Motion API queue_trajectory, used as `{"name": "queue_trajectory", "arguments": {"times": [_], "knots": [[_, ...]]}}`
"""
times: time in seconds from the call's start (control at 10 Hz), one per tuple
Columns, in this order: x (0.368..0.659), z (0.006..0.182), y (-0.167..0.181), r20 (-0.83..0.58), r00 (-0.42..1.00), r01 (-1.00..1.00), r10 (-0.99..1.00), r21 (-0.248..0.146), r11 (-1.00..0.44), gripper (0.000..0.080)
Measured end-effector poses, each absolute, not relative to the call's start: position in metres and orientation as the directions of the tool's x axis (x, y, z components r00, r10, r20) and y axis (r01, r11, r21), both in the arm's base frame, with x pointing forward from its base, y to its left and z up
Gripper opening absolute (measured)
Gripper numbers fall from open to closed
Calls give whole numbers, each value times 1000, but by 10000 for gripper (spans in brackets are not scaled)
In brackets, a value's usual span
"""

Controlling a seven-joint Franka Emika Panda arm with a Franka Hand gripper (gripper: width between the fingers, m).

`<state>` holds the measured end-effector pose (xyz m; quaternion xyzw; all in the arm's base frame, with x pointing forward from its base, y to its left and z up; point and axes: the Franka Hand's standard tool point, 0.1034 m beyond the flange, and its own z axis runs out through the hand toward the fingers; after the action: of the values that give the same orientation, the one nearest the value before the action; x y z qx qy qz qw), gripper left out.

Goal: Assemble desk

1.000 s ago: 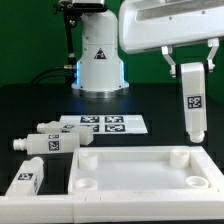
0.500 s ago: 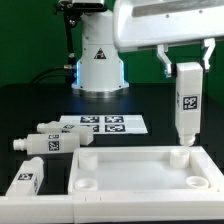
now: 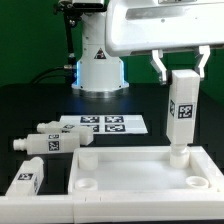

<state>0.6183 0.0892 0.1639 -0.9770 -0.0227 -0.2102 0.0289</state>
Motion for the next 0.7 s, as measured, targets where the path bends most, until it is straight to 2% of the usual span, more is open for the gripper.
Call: {"name": "queue_trajectory", "arguments": {"times": [0.3, 0.7], "knots": [[636, 160, 107, 440, 896, 83, 54, -46, -996, 285], [633, 146, 107, 427, 902, 83, 57, -42, -996, 285]]}}
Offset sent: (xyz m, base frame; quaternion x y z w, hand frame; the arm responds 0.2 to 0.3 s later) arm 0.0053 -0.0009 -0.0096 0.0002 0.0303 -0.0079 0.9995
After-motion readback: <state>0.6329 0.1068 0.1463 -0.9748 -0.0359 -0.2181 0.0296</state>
